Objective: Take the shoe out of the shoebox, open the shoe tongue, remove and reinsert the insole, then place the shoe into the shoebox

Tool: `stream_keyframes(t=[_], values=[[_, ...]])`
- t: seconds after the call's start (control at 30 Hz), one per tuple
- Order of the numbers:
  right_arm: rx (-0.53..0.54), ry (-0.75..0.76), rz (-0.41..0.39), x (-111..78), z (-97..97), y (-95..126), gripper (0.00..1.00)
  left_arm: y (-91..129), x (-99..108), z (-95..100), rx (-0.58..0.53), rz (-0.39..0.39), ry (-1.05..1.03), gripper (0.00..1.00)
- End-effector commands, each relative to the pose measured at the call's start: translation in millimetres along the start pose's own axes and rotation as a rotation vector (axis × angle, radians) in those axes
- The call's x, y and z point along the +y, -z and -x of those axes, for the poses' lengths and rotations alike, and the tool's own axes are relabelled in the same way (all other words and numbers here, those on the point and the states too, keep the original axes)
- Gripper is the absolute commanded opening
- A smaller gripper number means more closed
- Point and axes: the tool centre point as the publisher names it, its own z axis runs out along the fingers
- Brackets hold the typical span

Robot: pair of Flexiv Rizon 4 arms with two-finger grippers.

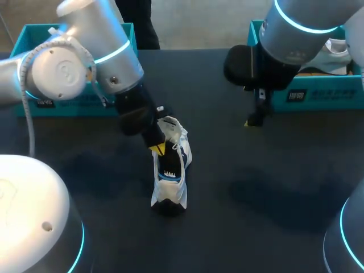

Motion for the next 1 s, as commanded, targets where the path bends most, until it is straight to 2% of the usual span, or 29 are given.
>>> stream_keyframes(t=[0.03,0.57,0.8,1.0], values=[[0.002,0.000,-0.002,0.9,0.8,-1,1.00,-1,1,6.6,0.041,0.004,-0.011,0.00],[0.002,0.000,-0.002,0.9,0.8,-1,1.00,-16,-3,2.5,0.172,0.009,-0.032,0.00],[0.002,0.000,-0.002,0.9,0.8,-1,1.00,-23,-5,-4.5,0.201,0.005,-0.027,0.00],[0.002,0.000,-0.002,0.9,0.8,-1,1.00,-28,1,-5.9,0.216,0.021,-0.013,0.00]])
